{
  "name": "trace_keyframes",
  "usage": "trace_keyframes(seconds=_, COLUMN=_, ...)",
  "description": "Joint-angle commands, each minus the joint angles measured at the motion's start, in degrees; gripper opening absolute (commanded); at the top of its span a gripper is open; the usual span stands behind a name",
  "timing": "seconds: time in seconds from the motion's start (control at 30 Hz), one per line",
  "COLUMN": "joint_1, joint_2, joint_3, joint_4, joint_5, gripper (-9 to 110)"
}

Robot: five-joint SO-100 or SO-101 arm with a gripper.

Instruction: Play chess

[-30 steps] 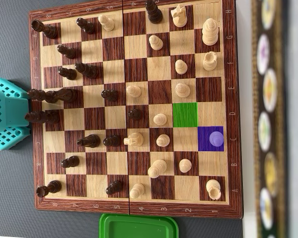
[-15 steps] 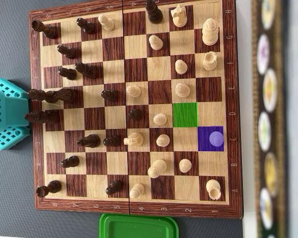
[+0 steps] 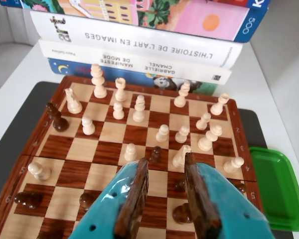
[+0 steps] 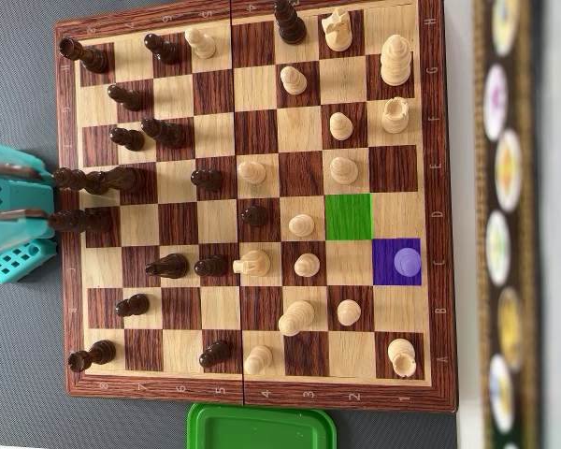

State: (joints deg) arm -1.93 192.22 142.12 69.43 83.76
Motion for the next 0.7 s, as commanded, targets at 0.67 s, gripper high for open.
trace_keyframes(seconds=0.67, joint_1=-0.97, joint_2=-48.69, joint_3=-25.14, joint_4=4.66, joint_5=0.26, gripper=12)
